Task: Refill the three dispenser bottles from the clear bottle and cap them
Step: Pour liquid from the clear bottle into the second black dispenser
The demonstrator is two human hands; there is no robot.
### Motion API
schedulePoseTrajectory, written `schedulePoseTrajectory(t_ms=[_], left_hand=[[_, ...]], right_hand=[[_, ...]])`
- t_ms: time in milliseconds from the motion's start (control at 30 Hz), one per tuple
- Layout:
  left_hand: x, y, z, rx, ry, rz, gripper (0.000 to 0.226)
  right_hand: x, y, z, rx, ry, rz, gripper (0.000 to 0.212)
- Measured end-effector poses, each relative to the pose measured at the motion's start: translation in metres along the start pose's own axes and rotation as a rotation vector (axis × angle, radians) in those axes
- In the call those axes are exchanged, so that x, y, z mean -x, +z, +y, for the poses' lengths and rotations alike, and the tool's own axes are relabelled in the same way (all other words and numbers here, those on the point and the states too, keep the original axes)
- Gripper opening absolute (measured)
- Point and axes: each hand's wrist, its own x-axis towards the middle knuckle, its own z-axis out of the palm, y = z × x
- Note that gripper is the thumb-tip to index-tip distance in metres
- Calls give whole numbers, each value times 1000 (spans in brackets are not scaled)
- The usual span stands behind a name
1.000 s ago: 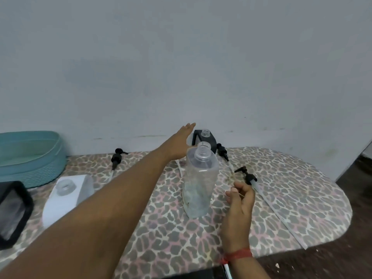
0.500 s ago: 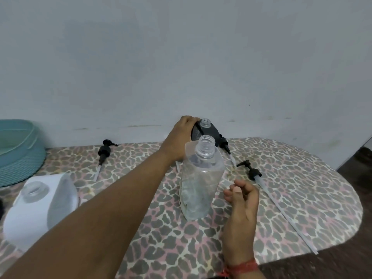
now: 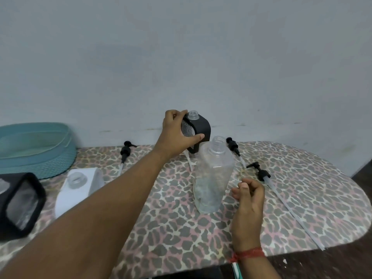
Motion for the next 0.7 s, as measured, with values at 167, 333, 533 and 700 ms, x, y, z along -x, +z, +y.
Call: schedulePoseTrajectory(t_ms=[167,333,533,700], left_hand=[[44,-49,-3,6,-76,35,109],[104,-74,4,35,-139,73,112],[164,-79,12,59,-147,-52,108],[187,-83,5,192,-222,-137,99]], right_hand=[[0,-1,1,20,-6,-18,17],[1,0,-3,23,-14,-26,20],[7,-1,-6,67,-42,-47,9],[9,-2,-10,79,-55,-58,12]])
